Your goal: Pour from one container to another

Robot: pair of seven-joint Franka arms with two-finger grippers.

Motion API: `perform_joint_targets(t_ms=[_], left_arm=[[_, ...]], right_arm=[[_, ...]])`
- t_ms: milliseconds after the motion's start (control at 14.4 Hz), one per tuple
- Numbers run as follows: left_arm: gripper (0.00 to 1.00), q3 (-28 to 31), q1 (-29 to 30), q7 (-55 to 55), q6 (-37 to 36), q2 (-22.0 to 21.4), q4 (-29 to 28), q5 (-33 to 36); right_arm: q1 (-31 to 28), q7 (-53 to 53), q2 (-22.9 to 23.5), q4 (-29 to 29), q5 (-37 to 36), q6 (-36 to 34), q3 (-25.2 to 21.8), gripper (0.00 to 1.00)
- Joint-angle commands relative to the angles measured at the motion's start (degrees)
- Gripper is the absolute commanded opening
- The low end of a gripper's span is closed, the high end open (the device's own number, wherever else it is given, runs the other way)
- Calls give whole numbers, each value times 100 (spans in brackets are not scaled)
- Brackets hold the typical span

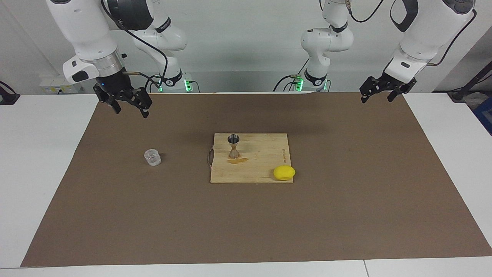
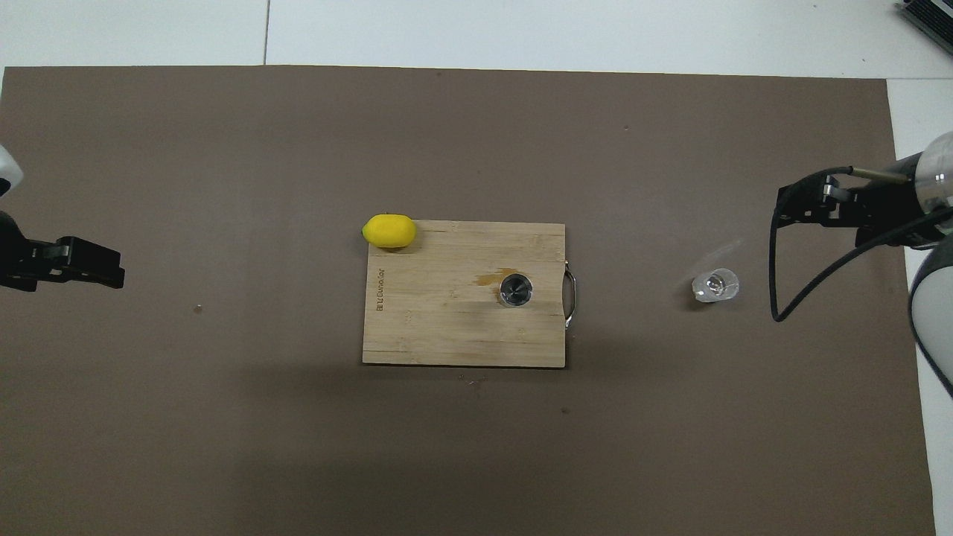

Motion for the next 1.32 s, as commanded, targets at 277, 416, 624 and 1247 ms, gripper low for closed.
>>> perform_joint_targets(t_ms=[277, 416, 624, 1247], left_arm=[[100, -26, 165, 1, 123, -156, -157, 70], [100, -26, 165, 9, 132, -156, -165, 70], [100, -26, 165, -8, 132, -156, -165, 70], [100, -26, 94, 18, 114, -156, -165, 70]], right_arm=[[1, -505, -21, -33, -207, -335, 58, 100], [9, -515, -21, -15, -198, -344, 58, 100], [45, -471, -47, -77, -163, -449, 75, 100], [53, -409, -170, -288, -93, -432, 76, 100]])
